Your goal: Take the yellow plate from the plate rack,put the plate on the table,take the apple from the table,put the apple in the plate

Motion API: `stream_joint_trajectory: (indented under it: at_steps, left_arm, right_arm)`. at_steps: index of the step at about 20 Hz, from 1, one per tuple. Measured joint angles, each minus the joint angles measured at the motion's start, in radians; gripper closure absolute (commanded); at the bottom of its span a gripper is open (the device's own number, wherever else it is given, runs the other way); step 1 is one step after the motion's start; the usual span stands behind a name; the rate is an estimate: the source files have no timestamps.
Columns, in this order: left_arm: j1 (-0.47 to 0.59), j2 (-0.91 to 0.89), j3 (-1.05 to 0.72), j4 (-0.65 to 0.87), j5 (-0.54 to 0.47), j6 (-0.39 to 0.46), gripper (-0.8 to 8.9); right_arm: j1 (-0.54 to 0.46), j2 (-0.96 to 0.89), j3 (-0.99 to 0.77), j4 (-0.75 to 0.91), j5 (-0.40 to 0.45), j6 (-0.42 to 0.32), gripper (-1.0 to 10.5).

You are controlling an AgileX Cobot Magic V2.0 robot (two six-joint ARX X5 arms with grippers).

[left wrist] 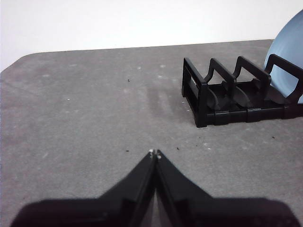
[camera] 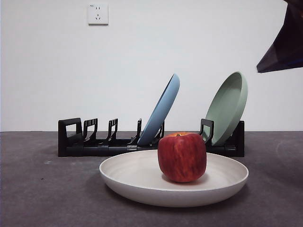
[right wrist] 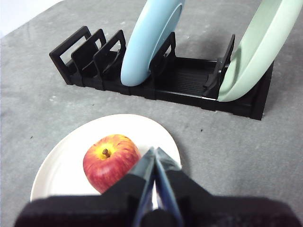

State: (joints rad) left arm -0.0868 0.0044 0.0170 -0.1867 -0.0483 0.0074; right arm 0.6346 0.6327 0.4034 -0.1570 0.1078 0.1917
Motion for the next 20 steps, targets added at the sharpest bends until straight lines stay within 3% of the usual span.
stream_joint_trajectory:
  at_steps: [18,20]
  left_arm:
    - [0.000,0.000,0.000,0.000,0.000,0.000,8.14]
    - [0.000,0.000,0.000,0.000,0.000,0.000,8.14]
  right_arm:
    - [0.000,-0.006,0.000,-0.016,0.001,0.000,9.5]
    - [-0.008,-0.069,0.000,-0.079,0.045,-0.031,9.5]
